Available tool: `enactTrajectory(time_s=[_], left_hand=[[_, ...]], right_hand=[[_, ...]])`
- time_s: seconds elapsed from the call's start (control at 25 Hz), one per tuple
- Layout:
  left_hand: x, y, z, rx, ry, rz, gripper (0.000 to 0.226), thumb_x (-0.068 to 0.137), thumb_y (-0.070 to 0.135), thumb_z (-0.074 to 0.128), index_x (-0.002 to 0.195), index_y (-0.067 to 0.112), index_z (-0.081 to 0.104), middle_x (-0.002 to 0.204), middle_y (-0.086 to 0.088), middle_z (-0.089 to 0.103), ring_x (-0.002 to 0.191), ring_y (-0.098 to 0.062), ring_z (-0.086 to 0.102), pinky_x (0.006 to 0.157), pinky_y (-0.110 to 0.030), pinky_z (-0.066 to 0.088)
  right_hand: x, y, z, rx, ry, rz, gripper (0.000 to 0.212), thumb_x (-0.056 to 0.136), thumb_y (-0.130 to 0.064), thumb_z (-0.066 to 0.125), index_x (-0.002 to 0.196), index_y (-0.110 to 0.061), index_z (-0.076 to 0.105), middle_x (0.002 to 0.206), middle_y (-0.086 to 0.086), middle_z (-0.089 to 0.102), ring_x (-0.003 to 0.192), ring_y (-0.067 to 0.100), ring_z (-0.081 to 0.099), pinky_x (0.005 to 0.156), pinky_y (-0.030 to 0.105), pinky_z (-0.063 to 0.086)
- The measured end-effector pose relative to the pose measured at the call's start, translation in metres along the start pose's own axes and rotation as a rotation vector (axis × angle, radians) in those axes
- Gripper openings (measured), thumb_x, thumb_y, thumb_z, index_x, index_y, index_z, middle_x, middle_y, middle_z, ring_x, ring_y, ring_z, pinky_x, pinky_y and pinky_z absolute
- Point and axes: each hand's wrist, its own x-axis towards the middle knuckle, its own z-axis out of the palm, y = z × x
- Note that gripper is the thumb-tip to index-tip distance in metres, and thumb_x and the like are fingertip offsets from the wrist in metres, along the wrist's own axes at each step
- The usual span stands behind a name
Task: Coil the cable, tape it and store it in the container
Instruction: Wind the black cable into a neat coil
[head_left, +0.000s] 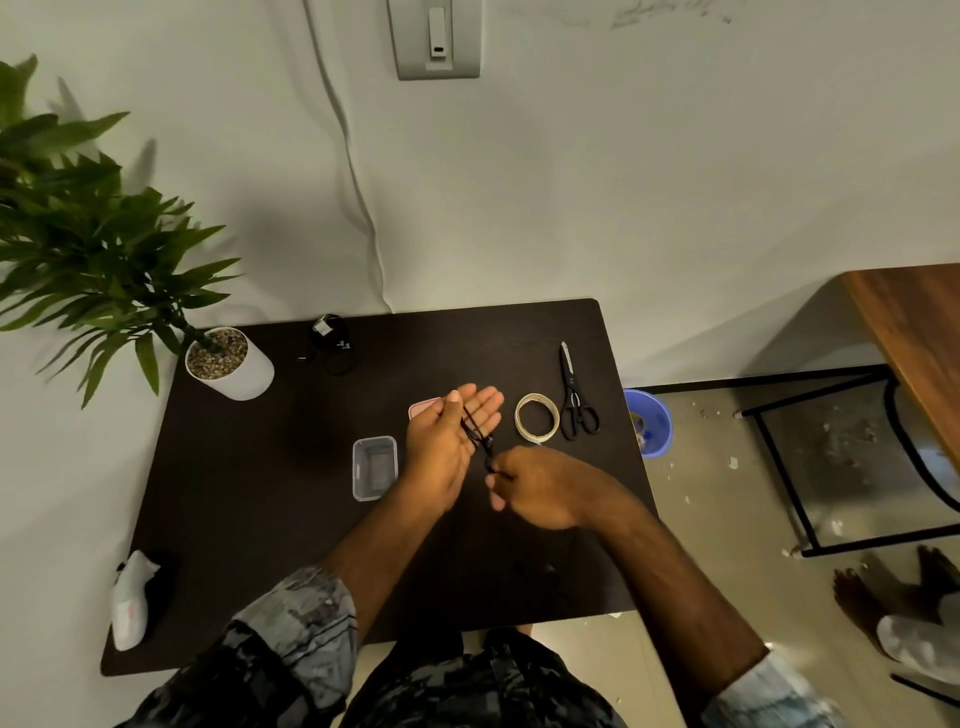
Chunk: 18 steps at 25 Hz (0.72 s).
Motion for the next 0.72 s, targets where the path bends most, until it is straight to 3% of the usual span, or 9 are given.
enactTrajectory(time_s=[0.08,0.12,0.2,0.28,0.4,0.48,0.56,0.72], left_hand=[[0.006,0.01,0.006,-0.344,0.084,-0.105,0.027,0.11,0.017,0.034,0.118,0.004,0.057,0.118,-0.024,0.072,0.099,-0.028,0.077,0.082,-0.038,0.061],[0.008,0.014,0.007,-0.375,0.097,-0.101,0.027,0.111,0.017,0.033,0.117,0.004,0.056,0.118,-0.025,0.071,0.099,-0.028,0.077,0.084,-0.039,0.06],[0.009,0.014,0.006,-0.127,0.096,-0.013,0.029,0.111,0.016,0.033,0.115,0.001,0.057,0.118,-0.023,0.071,0.103,-0.029,0.075,0.087,-0.036,0.06],[0.008,0.006,-0.002,0.336,0.063,0.157,0.027,0.11,0.014,0.037,0.109,0.002,0.061,0.114,-0.017,0.073,0.103,-0.028,0.074,0.087,-0.031,0.061],[0.001,-0.01,-0.017,0.695,-0.133,0.279,0.027,0.107,0.016,0.045,0.094,0.008,0.067,0.082,-0.001,0.073,0.073,-0.018,0.072,0.071,-0.035,0.057],[-0.009,-0.018,-0.017,0.609,-0.283,0.152,0.034,0.106,0.024,0.044,0.087,0.004,0.065,0.059,-0.001,0.057,0.05,-0.017,0.052,0.056,-0.036,0.047],[-0.023,-0.019,-0.006,0.378,-0.373,-0.031,0.038,0.101,0.034,0.044,0.079,0.007,0.06,0.051,0.0,0.04,0.042,-0.014,0.035,0.051,-0.033,0.037],[-0.031,-0.009,0.016,-0.226,-0.309,-0.21,0.042,0.104,0.03,0.038,0.065,0.016,0.049,0.045,0.007,0.031,0.035,-0.007,0.029,0.045,-0.025,0.027]], right_hand=[[0.001,0.005,0.001,-0.119,-0.055,0.063,0.026,0.105,-0.031,0.047,0.093,-0.019,0.066,0.097,0.003,0.071,0.092,0.022,0.07,0.091,0.045,0.057],[0.0,0.008,0.004,-0.156,-0.076,0.089,0.024,0.106,-0.032,0.046,0.095,-0.021,0.064,0.098,0.002,0.069,0.095,0.022,0.069,0.094,0.045,0.056],[-0.006,0.007,0.006,-0.15,-0.085,0.085,0.025,0.107,-0.034,0.046,0.098,-0.021,0.065,0.097,0.0,0.066,0.095,0.019,0.066,0.094,0.043,0.054],[-0.012,0.002,-0.002,-0.12,-0.037,0.027,0.028,0.106,-0.034,0.049,0.096,-0.018,0.069,0.092,-0.001,0.069,0.088,0.016,0.067,0.088,0.04,0.054],[-0.016,-0.003,-0.027,-0.086,0.237,-0.062,0.024,0.105,-0.031,0.053,0.09,-0.019,0.069,0.08,-0.004,0.067,0.075,0.013,0.064,0.072,0.034,0.052],[-0.01,0.004,-0.044,0.047,0.422,-0.07,0.026,0.105,-0.032,0.056,0.089,-0.016,0.068,0.079,0.0,0.069,0.071,0.013,0.063,0.068,0.031,0.051],[0.006,0.02,-0.047,0.227,0.53,-0.068,0.029,0.103,-0.033,0.062,0.087,-0.01,0.069,0.075,0.003,0.069,0.065,0.011,0.059,0.065,0.027,0.05],[0.031,0.044,-0.002,0.712,0.538,-0.108,0.022,0.102,-0.021,0.067,0.09,-0.003,0.07,0.065,-0.002,0.058,0.054,0.008,0.049,0.054,0.025,0.044]])
